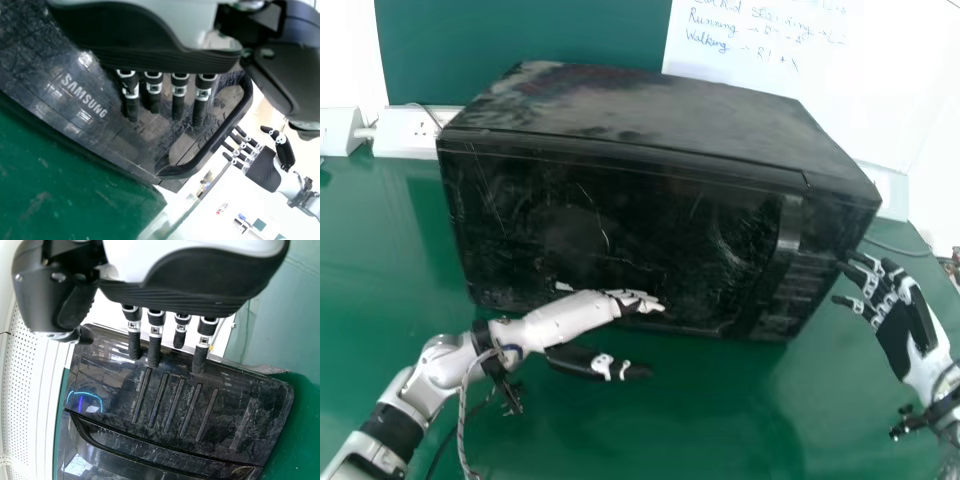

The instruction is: Put biscuit inside oven

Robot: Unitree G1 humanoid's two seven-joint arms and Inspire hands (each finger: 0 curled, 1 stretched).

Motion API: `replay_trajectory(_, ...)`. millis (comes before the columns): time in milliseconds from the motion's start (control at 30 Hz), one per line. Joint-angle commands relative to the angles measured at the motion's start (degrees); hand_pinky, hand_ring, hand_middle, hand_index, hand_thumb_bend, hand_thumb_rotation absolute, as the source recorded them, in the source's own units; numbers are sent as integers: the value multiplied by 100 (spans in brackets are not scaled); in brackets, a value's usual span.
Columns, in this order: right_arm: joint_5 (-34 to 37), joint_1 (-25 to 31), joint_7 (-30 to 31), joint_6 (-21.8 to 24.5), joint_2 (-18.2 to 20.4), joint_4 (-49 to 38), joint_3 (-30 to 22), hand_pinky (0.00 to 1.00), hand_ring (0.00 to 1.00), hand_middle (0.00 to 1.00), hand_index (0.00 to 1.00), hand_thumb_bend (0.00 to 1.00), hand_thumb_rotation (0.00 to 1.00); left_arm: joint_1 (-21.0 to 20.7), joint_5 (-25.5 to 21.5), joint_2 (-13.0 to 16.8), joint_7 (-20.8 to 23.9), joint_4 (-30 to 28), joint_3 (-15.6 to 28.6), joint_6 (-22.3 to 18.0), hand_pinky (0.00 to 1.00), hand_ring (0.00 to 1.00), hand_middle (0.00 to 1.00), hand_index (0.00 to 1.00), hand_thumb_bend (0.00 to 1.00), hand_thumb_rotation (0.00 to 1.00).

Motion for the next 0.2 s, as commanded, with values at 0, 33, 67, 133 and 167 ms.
replay_trajectory(0, 4, 58, -28, 16, 18, -6, -22, 78, 90, 94, 89, 51, 85, 216, -74, 120, -118, -350, -32, 245, 69, 82, 85, 84, 99, 100)
replay_trajectory(33, 11, 62, -21, 25, 15, -10, -23, 78, 90, 95, 90, 50, 86, 313, -112, 166, -212, -568, -35, 401, 69, 82, 85, 84, 99, 100)
replay_trajectory(67, 14, 63, -19, 28, 14, -8, -24, 79, 90, 95, 91, 50, 87, 421, -157, 219, -317, -799, -38, 557, 69, 82, 85, 84, 99, 100)
replay_trajectory(133, 16, 62, -25, 21, 24, -9, -26, 79, 90, 95, 92, 49, 89, 677, -280, 325, -485, -1233, -24, 754, 68, 82, 85, 84, 99, 100)
replay_trajectory(167, 21, 55, -19, 14, 28, 1, -25, 79, 90, 95, 91, 49, 88, 828, -340, 388, -557, -1487, -8, 858, 68, 82, 85, 83, 99, 100)
